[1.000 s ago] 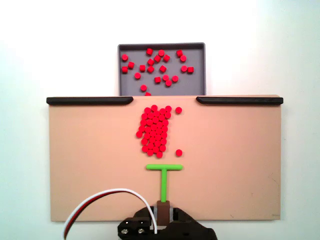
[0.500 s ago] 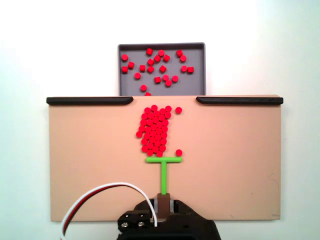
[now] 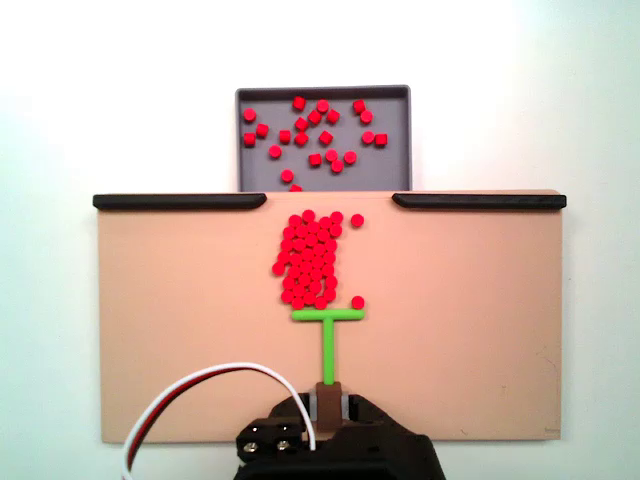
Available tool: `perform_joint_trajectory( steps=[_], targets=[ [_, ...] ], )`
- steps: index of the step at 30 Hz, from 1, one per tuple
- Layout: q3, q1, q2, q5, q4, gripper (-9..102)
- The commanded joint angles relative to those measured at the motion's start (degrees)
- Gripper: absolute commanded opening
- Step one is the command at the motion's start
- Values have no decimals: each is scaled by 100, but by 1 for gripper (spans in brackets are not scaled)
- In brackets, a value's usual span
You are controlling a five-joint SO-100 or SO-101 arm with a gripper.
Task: Gather the bottom side granules
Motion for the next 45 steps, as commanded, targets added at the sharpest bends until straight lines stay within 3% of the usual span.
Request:
perform_joint_trajectory(
  steps=[1, 45],
  targets=[
    [-35, 62, -290, 0, -53, 0],
    [-1107, -97, -1301, 316, -53, 0]
  ],
)
